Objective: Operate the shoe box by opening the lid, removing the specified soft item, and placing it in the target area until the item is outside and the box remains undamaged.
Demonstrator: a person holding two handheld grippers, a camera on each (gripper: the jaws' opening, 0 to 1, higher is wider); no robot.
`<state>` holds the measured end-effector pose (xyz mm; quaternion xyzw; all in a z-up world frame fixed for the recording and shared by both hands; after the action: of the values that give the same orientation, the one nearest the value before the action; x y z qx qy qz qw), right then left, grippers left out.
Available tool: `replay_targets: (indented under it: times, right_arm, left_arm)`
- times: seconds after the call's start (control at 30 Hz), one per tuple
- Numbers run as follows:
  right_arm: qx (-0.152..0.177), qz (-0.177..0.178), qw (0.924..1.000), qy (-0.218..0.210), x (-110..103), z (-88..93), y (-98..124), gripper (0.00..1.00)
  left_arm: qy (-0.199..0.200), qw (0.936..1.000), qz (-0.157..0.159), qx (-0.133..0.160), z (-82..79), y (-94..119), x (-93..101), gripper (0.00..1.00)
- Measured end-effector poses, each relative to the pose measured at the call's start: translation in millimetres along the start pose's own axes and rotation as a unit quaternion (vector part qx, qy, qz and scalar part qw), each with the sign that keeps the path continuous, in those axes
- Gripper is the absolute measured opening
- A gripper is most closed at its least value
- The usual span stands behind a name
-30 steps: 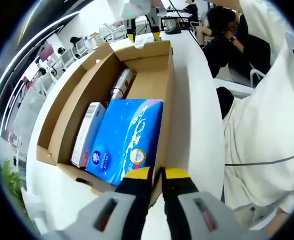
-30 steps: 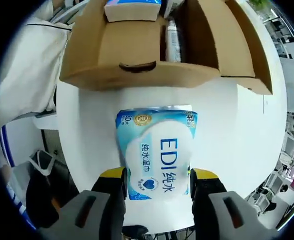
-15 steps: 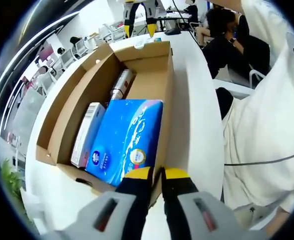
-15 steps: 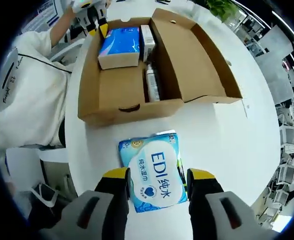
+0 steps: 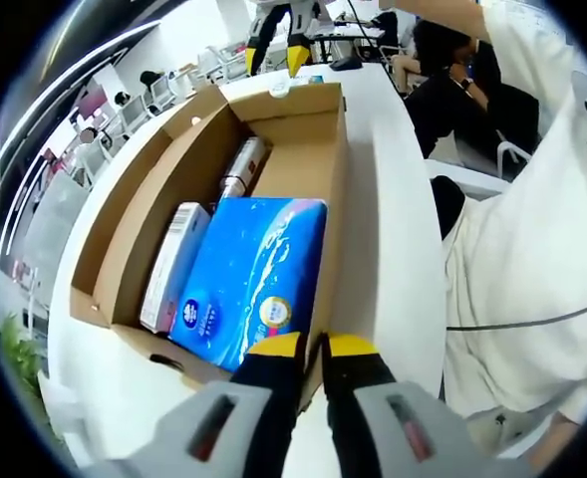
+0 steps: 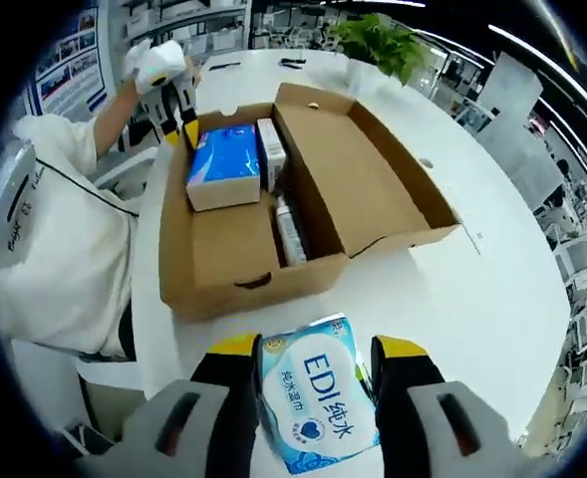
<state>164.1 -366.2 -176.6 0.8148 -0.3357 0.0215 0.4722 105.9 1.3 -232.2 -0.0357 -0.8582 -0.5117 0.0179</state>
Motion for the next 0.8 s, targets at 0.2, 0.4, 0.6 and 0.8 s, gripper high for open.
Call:
replay_targets:
  times: [0.2,0.4,0.6,0.8]
  right_arm:
    - [0.049,-0.007,0.9972,-0.057,-0.3,-11.6,12.6,0.35]
    - [0.087,0.003,0.9921,-0.090,2.9,-14.7,16.8,0.36]
    - [0.146,0.019,0.9831,-0.109,-2.6,-22.9,17.5,0.35]
    - [0.176,0.051,0.9764,-0.115,-6.3,-30.5,17.8,0.34]
  left_arm:
    - [0.001,1.0000,0.000,0.003,-0.1,-0.1,0.4,0.08]
    - [0.000,1.0000,0.000,0.002,-0.4,-0.1,0.9,0.08]
    - [-0.001,1.0000,0.000,0.002,-0.5,-0.1,1.7,0.08]
    - [-0.001,1.0000,-0.001,0.003,-0.4,0.0,1.3,0.08]
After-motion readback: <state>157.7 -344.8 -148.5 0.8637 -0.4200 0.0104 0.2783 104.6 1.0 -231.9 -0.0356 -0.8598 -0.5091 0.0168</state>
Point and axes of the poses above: the point that each gripper's makers call its tool centre point, and the gripper's own axes: y roughly backward along the fingers, x roughly to its right, z roughly out of its underside, the point moved 8 cm from there along y, roughly backward along the fingers, and after that the axes turned 15 degrees about z, right-handed, at the moved point
